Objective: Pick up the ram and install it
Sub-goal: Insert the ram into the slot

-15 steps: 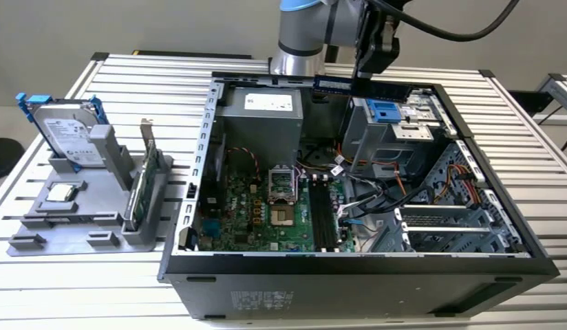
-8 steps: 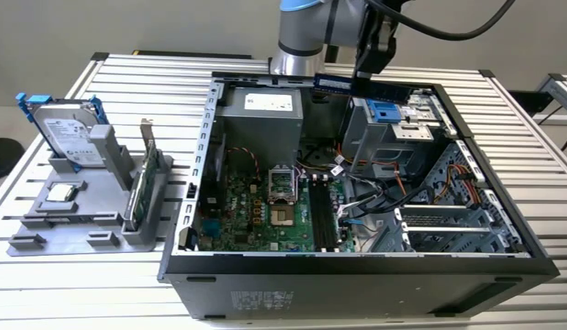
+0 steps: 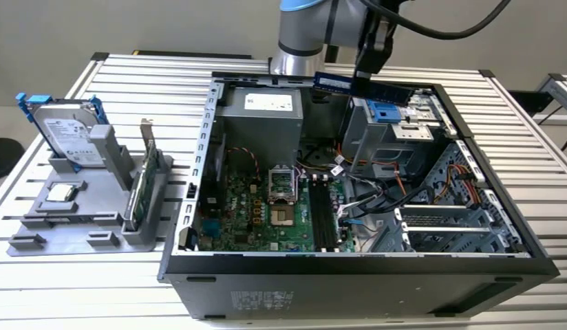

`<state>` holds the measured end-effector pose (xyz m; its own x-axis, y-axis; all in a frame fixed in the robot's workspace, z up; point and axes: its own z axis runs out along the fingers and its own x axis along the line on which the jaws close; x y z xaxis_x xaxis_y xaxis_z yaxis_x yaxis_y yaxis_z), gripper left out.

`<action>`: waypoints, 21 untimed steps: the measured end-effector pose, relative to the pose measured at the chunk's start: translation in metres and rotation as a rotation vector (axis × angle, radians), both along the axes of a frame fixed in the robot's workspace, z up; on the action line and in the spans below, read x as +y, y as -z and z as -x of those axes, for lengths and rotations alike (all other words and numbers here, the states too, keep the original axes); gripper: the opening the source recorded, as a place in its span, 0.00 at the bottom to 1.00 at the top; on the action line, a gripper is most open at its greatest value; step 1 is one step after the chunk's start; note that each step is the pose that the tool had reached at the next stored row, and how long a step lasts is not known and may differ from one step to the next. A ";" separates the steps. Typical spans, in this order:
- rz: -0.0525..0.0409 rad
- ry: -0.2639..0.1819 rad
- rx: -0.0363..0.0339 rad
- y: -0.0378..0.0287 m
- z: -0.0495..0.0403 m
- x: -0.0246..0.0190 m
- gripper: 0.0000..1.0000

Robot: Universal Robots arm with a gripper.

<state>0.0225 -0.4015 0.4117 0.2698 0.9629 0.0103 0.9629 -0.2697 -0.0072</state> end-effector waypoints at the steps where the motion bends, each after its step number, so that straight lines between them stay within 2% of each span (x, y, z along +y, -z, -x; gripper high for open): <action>1: 0.0000 0.008 0.0000 0.0000 0.0000 0.0000 0.00; 21: 0.0000 0.182 0.0000 0.0000 0.0000 0.0000 0.00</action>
